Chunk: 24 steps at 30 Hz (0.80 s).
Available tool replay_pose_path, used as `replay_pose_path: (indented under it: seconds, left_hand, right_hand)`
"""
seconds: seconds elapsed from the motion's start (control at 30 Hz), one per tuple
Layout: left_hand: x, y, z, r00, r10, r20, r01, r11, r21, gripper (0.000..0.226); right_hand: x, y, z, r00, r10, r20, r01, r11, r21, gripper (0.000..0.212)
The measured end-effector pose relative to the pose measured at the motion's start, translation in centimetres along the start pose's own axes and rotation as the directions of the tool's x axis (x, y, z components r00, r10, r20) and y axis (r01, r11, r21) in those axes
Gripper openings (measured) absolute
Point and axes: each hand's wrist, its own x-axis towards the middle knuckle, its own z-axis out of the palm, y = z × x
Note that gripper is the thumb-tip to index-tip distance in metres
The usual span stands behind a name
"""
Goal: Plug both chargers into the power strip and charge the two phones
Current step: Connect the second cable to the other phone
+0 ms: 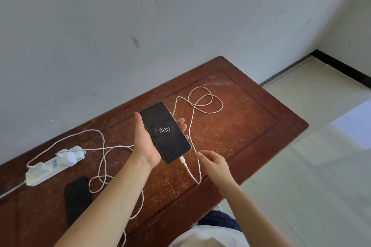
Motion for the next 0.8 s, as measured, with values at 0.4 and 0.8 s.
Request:
replay_pose_path:
  seconds: [0.4,0.8]
  left_hand:
    - [2.1,-2.9,-2.7,0.961,-0.033,-0.275,0.051,0.997,0.059,0.052]
    - [8.8,-9.5,-1.1,0.862,-0.138,-0.488,0.257,0.948,0.186,0.051]
  right_hand:
    - [4.1,5.2,-0.7,0.969,0.153,-0.195,-0.162,0.986,-0.033,0.025]
    - [8.0,6.1,-8.7,0.909,0.077,-0.409,-0.135,0.984,-0.117,0.025]
